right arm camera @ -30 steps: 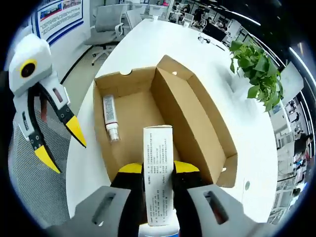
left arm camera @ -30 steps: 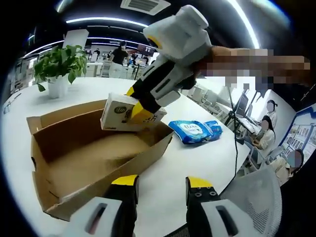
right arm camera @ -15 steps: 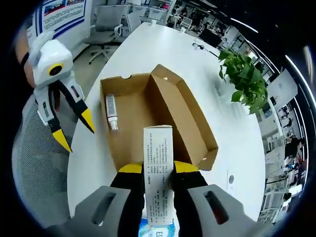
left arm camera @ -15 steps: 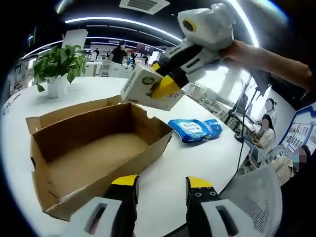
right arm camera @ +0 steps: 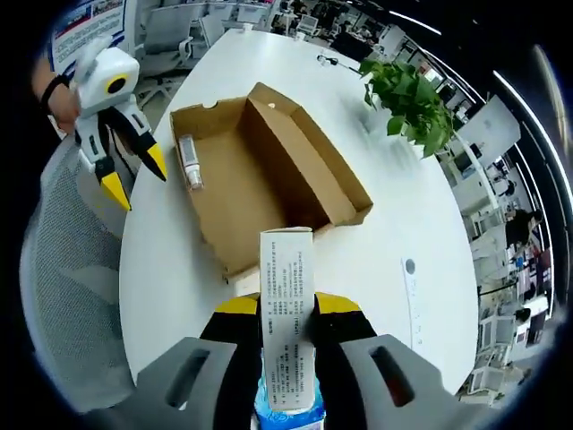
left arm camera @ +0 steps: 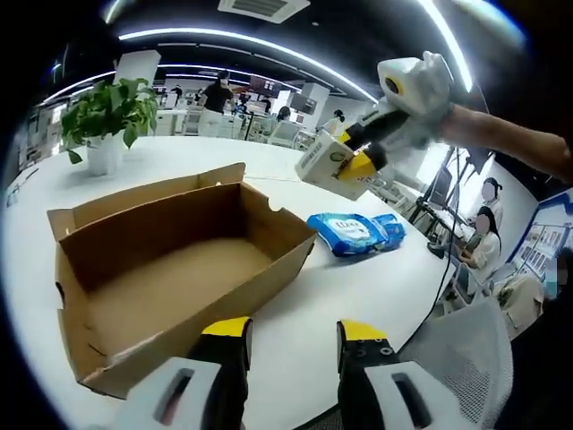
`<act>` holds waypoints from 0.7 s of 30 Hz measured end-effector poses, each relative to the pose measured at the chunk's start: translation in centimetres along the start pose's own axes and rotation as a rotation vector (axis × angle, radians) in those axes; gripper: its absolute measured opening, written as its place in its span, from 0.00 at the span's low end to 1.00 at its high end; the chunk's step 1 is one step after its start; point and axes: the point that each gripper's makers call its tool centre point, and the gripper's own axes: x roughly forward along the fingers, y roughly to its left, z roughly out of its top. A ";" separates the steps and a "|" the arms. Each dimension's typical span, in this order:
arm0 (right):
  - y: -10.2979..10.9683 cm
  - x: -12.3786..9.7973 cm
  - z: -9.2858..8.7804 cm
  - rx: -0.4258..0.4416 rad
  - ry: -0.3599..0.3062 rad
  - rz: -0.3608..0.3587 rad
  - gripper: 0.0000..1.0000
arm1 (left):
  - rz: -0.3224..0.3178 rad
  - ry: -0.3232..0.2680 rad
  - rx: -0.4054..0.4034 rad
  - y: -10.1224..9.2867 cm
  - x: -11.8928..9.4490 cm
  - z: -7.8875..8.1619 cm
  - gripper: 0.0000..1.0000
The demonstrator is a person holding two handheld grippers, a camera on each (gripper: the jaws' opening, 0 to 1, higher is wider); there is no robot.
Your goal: Operate the shoe box by opening the lid, removing the specified soft item, and placing it in the target area until the item is outside and the box remains undamaged.
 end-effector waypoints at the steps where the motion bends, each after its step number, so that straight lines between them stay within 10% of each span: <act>1: 0.0 -0.1 -0.6 0.009 0.002 -0.003 0.19 | 0.002 0.002 -0.002 0.0 0.0 -0.1 0.38; 21: 0.1 -3.5 -14.3 0.221 0.106 -0.067 0.19 | 0.028 0.036 -0.026 0.5 0.2 -0.6 0.39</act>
